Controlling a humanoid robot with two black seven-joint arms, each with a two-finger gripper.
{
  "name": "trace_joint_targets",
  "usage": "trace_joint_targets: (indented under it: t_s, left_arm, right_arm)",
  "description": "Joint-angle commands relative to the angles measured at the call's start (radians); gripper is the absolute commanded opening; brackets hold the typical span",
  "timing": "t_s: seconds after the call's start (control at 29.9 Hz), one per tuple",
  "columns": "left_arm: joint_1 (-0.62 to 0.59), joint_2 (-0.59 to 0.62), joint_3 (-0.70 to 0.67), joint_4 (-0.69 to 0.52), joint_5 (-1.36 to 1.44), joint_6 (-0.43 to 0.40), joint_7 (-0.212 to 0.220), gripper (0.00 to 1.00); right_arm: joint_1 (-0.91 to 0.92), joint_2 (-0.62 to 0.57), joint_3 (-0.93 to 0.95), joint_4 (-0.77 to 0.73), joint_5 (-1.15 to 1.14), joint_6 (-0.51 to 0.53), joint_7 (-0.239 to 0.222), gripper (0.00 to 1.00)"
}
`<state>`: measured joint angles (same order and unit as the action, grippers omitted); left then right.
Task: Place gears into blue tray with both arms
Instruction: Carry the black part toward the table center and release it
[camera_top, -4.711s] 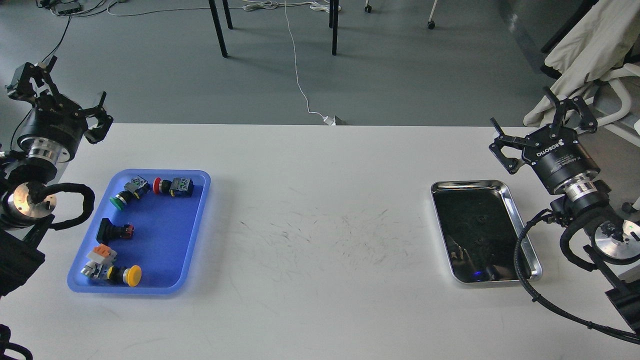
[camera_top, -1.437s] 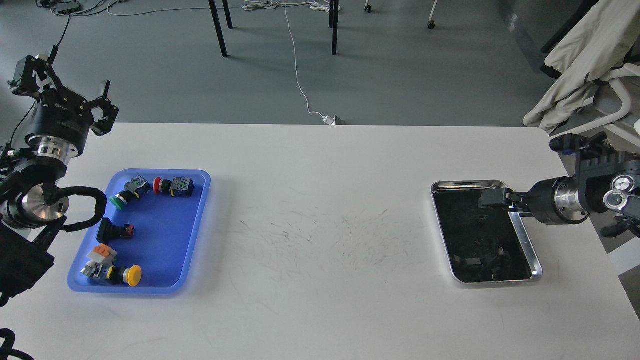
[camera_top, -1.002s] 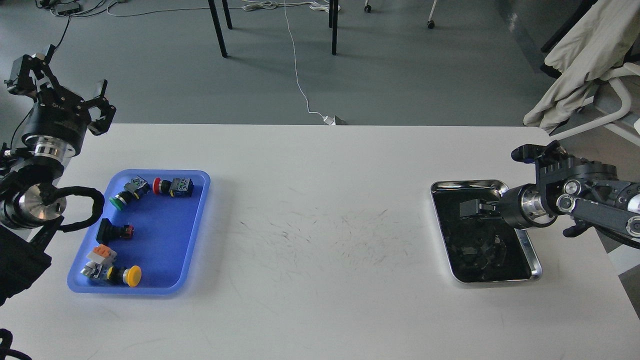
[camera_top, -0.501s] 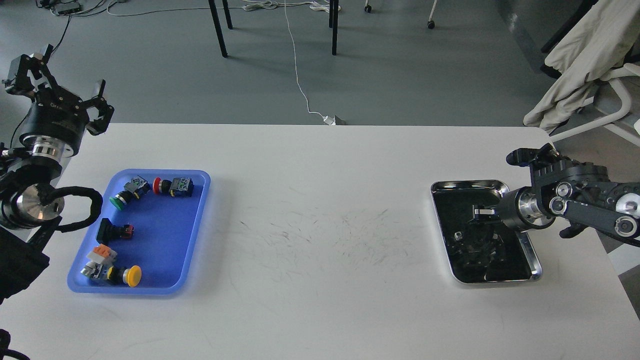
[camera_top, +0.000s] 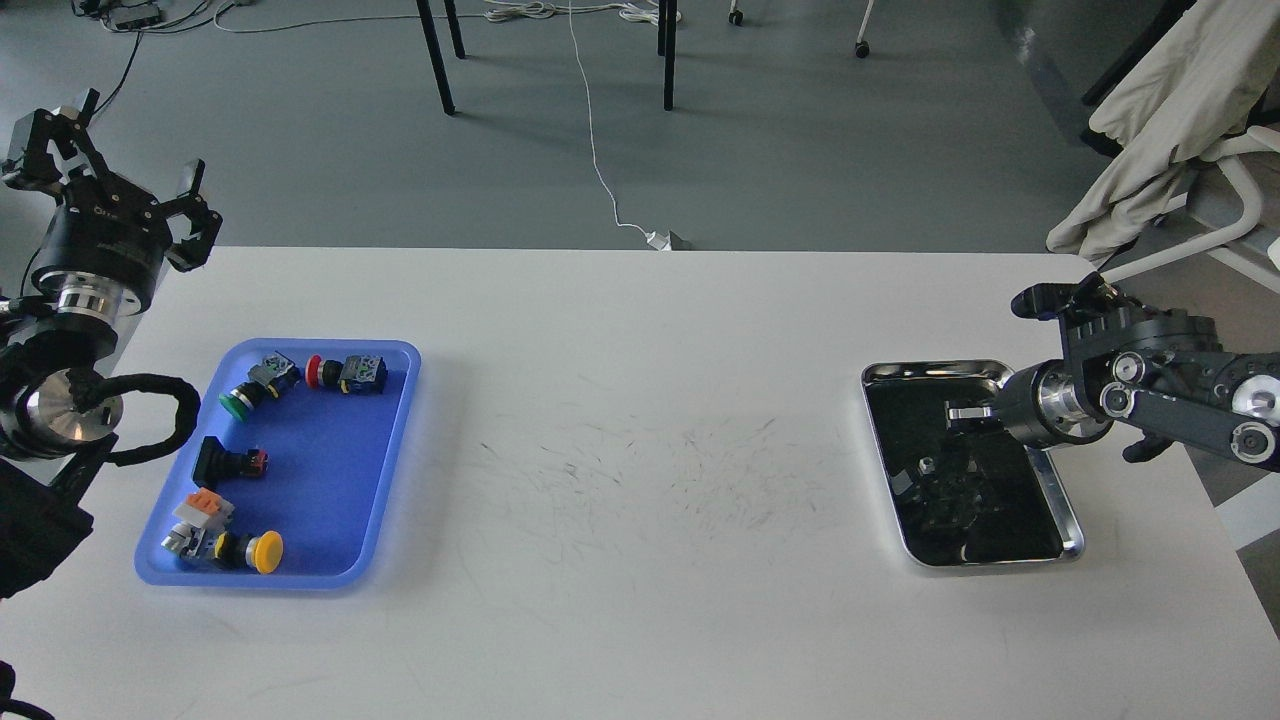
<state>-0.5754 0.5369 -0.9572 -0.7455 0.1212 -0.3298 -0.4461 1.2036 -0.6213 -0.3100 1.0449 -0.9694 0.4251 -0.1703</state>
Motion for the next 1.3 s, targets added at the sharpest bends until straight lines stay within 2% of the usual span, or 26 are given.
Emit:
trace_joint_targets:
  t_s: [0.0,0.1,0.23,0.37,0.53,0.74,0.97,1.27]
  left_arm:
    - [0.002,0.000,0.000,0.000,0.000,0.000,0.000,0.98]
    - [0.002,0.000,0.000,0.000,0.000,0.001,0.000,0.98]
    - [0.002,0.014,0.000,0.000,0.000,0.001,0.000,0.98]
    - [0.002,0.026,0.000,0.000,0.000,0.000,0.000,0.98]
    - [0.000,0.037,-0.002,0.000,0.000,0.001,0.001,0.98]
    - [0.000,0.048,-0.002,0.000,0.000,0.001,0.001,0.98]
    - [0.000,0.048,-0.002,0.000,0.000,0.001,0.001,0.98]
    - [0.002,0.049,-0.002,0.000,-0.002,0.001,0.000,0.98]
  right_arm:
    - [0.086,-0.011,0.002,0.053,0.018,-0.003,-0.002,0.01]
    - [0.171,-0.017,0.009,0.072,0.055,-0.014,0.005,0.01]
    - [0.254,0.020,0.023,0.109,0.204,-0.037,0.047,0.01]
    - [0.258,0.164,0.078,0.110,0.362,-0.103,0.097,0.02]
    - [0.226,0.369,0.118,0.018,0.405,-0.149,0.132,0.02]
    - [0.119,0.621,0.126,-0.111,0.405,-0.189,0.150,0.02]
    - [-0.027,0.621,0.157,-0.193,0.405,-0.242,0.164,0.02]
    - [-0.073,0.621,0.180,-0.160,0.408,-0.285,0.195,0.02]
